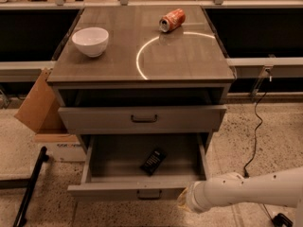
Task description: Close middle drawer
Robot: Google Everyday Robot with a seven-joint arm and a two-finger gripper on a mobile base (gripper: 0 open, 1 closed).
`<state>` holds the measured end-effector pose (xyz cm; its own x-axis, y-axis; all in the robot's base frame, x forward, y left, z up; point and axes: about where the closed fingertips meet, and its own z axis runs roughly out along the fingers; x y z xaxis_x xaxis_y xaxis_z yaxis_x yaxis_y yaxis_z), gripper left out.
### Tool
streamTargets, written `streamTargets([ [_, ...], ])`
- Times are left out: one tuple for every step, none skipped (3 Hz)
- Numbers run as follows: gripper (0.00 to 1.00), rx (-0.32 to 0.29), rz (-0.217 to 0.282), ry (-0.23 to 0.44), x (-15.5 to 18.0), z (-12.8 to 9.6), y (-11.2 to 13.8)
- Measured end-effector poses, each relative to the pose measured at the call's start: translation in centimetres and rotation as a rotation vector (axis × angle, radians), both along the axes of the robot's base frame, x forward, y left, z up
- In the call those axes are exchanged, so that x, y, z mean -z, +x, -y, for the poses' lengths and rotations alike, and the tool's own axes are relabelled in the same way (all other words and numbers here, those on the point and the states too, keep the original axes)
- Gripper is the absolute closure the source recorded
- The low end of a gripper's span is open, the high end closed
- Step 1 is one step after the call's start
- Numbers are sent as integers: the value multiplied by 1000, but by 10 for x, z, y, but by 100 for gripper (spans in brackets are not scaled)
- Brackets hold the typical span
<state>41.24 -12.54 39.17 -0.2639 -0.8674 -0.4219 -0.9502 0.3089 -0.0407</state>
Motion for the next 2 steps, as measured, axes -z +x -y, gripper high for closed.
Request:
streamTargets([
  [100,-1,31,21,0,-1,16],
  [100,-14,59,50,-3,-5,37],
])
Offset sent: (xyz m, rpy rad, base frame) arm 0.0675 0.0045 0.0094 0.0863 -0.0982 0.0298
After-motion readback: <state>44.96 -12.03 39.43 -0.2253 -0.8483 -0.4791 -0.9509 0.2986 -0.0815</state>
